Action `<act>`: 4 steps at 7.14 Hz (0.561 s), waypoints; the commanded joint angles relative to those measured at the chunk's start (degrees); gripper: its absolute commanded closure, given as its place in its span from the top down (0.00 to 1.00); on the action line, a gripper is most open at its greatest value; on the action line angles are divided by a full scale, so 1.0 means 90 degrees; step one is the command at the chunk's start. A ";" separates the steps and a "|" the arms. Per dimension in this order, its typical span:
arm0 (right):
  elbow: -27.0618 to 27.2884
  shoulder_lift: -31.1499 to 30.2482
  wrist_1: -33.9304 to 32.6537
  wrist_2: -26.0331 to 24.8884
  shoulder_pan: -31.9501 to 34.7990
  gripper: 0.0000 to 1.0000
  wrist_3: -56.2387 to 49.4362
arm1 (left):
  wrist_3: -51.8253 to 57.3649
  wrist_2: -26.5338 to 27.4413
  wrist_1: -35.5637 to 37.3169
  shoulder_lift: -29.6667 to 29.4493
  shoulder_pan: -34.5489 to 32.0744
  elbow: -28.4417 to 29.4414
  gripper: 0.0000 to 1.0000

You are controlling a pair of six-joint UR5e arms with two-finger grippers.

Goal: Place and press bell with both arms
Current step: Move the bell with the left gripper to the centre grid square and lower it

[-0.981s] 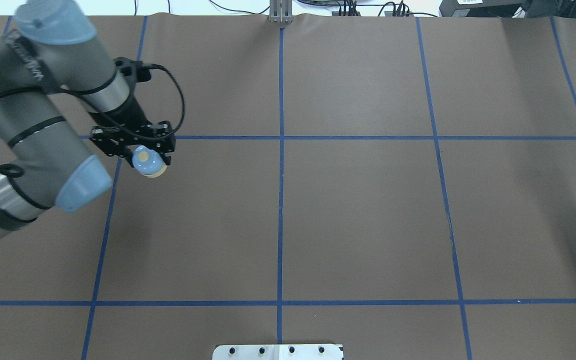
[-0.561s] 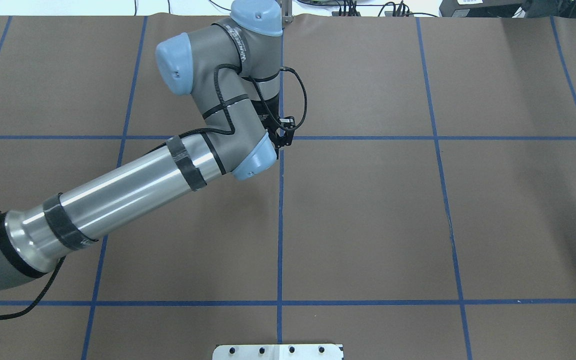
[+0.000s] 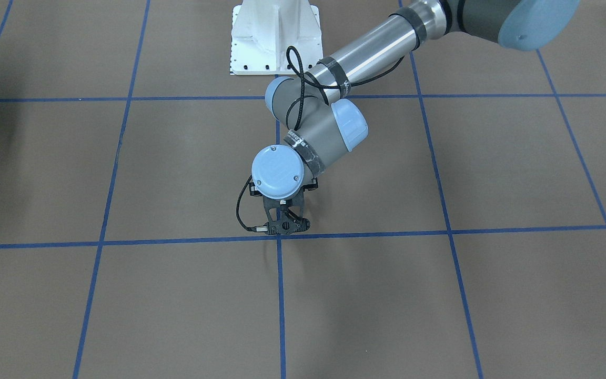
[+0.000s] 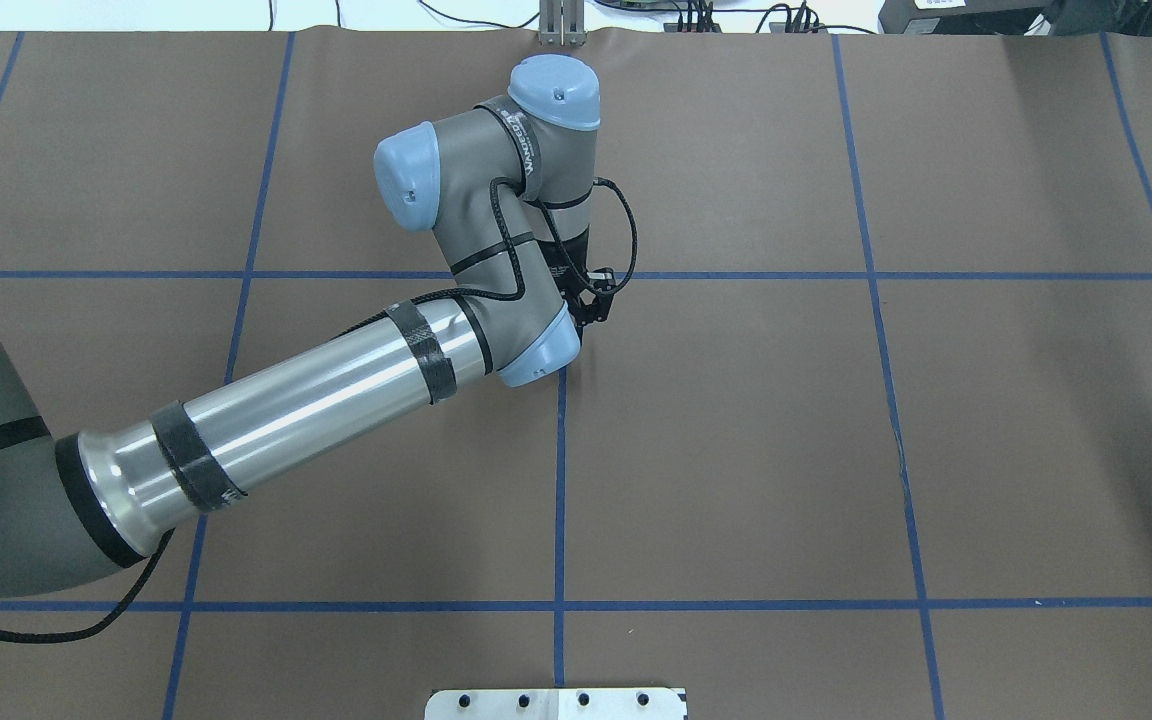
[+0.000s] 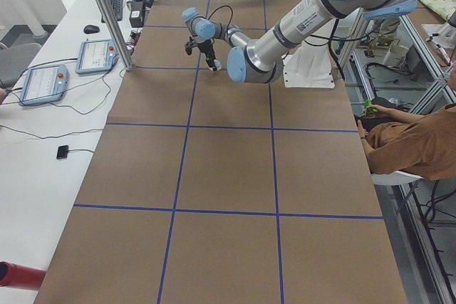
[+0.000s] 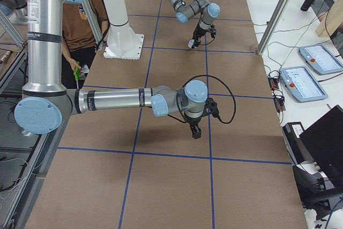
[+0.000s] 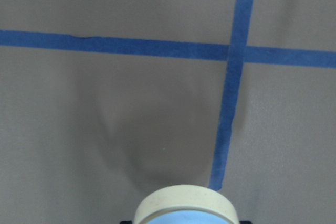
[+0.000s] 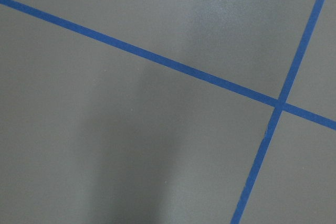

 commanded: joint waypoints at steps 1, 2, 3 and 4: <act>-0.0007 -0.0010 0.0000 -0.0018 -0.0009 1.00 -0.0009 | -0.0172 -0.0011 -0.0210 -0.0046 0.0063 0.0090 0.29; -0.0026 0.0000 0.0000 -0.0028 -0.0019 1.00 -0.0010 | -0.0230 -0.0011 -0.0210 -0.0056 0.0073 0.0099 0.41; -0.0026 0.0000 0.0000 -0.0028 -0.0019 1.00 -0.0010 | -0.0231 -0.0011 -0.0210 -0.0056 0.0082 0.0099 0.49; -0.0026 0.0000 0.0000 -0.0028 -0.0019 1.00 -0.0010 | -0.0231 -0.0011 -0.0220 -0.0056 0.0131 0.0099 0.60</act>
